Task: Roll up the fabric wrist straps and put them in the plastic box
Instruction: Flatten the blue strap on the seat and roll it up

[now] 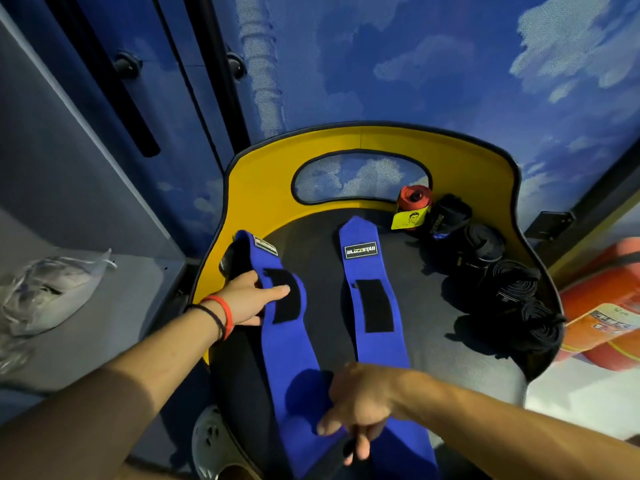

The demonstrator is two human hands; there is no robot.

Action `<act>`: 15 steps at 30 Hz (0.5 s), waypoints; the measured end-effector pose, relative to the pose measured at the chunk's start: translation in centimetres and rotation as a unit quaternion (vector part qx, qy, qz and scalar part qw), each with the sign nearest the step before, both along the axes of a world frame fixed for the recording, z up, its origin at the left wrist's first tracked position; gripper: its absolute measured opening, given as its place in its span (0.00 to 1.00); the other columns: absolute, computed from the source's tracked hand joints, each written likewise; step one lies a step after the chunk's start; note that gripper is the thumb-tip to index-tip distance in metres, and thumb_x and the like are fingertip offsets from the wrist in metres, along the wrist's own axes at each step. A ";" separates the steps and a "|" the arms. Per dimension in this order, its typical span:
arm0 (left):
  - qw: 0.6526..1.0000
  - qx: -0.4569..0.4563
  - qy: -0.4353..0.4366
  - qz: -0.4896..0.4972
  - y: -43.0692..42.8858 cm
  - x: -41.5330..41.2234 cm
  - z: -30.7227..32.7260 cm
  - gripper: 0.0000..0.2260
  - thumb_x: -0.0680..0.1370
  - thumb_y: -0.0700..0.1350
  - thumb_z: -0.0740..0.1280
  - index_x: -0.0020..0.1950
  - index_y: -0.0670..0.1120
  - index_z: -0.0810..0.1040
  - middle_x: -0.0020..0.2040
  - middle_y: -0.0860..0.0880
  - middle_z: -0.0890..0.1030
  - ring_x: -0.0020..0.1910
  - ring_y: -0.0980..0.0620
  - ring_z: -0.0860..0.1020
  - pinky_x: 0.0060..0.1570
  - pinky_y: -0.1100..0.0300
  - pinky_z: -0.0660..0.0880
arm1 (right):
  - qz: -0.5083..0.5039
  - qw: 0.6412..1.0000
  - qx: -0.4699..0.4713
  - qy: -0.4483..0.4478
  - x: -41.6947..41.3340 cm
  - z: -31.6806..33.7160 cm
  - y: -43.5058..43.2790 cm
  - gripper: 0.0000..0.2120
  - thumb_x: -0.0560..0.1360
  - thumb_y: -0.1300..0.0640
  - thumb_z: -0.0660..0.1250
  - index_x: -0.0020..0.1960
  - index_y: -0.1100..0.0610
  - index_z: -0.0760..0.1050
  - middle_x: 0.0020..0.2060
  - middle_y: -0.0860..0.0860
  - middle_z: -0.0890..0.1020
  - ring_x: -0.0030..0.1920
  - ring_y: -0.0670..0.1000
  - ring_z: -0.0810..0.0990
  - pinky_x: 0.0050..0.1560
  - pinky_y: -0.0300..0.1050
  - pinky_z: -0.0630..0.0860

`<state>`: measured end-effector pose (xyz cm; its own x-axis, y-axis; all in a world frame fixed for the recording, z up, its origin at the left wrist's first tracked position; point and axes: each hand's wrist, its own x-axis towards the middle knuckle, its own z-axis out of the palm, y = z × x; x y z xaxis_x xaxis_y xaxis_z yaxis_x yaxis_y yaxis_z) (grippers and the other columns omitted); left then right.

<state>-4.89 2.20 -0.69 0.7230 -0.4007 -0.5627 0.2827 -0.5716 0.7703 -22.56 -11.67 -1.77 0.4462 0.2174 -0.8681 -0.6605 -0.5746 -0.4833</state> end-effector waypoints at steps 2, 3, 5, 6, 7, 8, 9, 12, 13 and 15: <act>1.000 0.001 0.000 0.008 -0.2 -0.1 -0.4 0.11 0.78 0.42 0.72 0.60 0.48 0.80 0.54 0.48 0.85 0.53 0.46 0.84 0.50 0.46 0.83 | 0.049 0.998 -0.021 0.012 0.2 0.0 0.0 0.19 0.82 0.46 0.66 0.40 0.60 0.79 0.28 0.48 0.82 0.28 0.41 0.80 0.34 0.33 0.75; 1.000 -0.006 0.016 0.019 -0.4 -0.2 -0.5 0.11 0.78 0.40 0.71 0.60 0.47 0.80 0.54 0.46 0.85 0.53 0.45 0.84 0.50 0.46 0.83 | 0.046 0.998 -0.034 0.013 0.4 0.0 -0.2 0.19 0.82 0.46 0.65 0.42 0.60 0.80 0.31 0.49 0.83 0.29 0.42 0.81 0.34 0.34 0.75; 0.997 -0.030 0.065 0.039 -0.5 -0.7 -0.7 0.11 0.78 0.36 0.71 0.60 0.45 0.80 0.53 0.45 0.86 0.50 0.46 0.85 0.46 0.50 0.84 | -0.035 0.997 -0.067 -0.033 1.0 0.0 -0.9 0.17 0.82 0.47 0.64 0.46 0.60 0.80 0.36 0.50 0.86 0.29 0.45 0.81 0.32 0.35 0.75; 0.994 -0.038 0.089 0.042 -0.5 -1.0 -0.7 0.11 0.78 0.36 0.71 0.60 0.44 0.81 0.52 0.45 0.87 0.48 0.46 0.86 0.43 0.51 0.84 | -0.099 0.988 -0.085 -0.083 1.4 0.0 -1.4 0.15 0.81 0.48 0.65 0.46 0.60 0.80 0.40 0.53 0.87 0.29 0.46 0.81 0.31 0.36 0.76; 0.992 -0.041 0.110 0.041 -0.5 -1.4 -0.7 0.12 0.78 0.35 0.71 0.60 0.44 0.81 0.50 0.45 0.87 0.47 0.47 0.86 0.41 0.53 0.84 | -0.164 0.971 -0.104 -0.142 1.8 0.1 -1.9 0.14 0.81 0.49 0.66 0.45 0.60 0.79 0.43 0.56 0.87 0.29 0.48 0.82 0.30 0.38 0.76; 0.990 -0.042 0.129 0.039 -0.4 -1.8 -0.7 0.12 0.77 0.35 0.71 0.60 0.43 0.81 0.50 0.45 0.87 0.46 0.48 0.87 0.39 0.54 0.83 | -0.218 0.949 -0.119 -0.193 2.2 0.2 -2.4 0.15 0.80 0.48 0.67 0.46 0.60 0.79 0.45 0.58 0.87 0.31 0.51 0.83 0.30 0.41 0.78; 0.988 -0.042 0.147 0.035 -0.4 -2.3 -0.6 0.12 0.77 0.35 0.71 0.60 0.43 0.81 0.49 0.45 0.87 0.45 0.48 0.87 0.37 0.55 0.83 | -0.257 0.931 -0.127 -0.227 2.6 0.2 -2.7 0.16 0.80 0.47 0.67 0.48 0.60 0.79 0.45 0.58 0.86 0.36 0.54 0.85 0.34 0.45 0.81; 0.982 -0.059 0.179 0.012 -0.6 -3.6 -0.1 0.14 0.77 0.34 0.71 0.62 0.45 0.80 0.51 0.45 0.87 0.48 0.46 0.86 0.44 0.52 0.84 | -0.326 0.912 -0.103 -0.228 3.5 -0.5 -3.1 0.18 0.81 0.42 0.65 0.56 0.57 0.79 0.49 0.56 0.84 0.49 0.57 0.84 0.54 0.55 0.83; 0.981 -0.063 0.183 -0.001 -0.7 -4.0 0.2 0.15 0.77 0.34 0.71 0.62 0.45 0.80 0.52 0.45 0.87 0.50 0.45 0.86 0.50 0.49 0.83 | -0.356 0.908 -0.077 -0.208 3.7 -0.9 -3.1 0.18 0.81 0.41 0.64 0.57 0.56 0.79 0.50 0.54 0.83 0.51 0.55 0.83 0.58 0.55 0.81; 0.980 -0.053 0.185 -0.046 -0.8 -5.0 0.8 0.16 0.77 0.34 0.71 0.63 0.46 0.79 0.54 0.45 0.86 0.53 0.44 0.85 0.58 0.44 0.80 | -0.415 0.892 -0.018 -0.177 3.9 -1.2 -3.2 0.19 0.80 0.40 0.64 0.57 0.54 0.78 0.51 0.52 0.82 0.52 0.53 0.82 0.60 0.53 0.80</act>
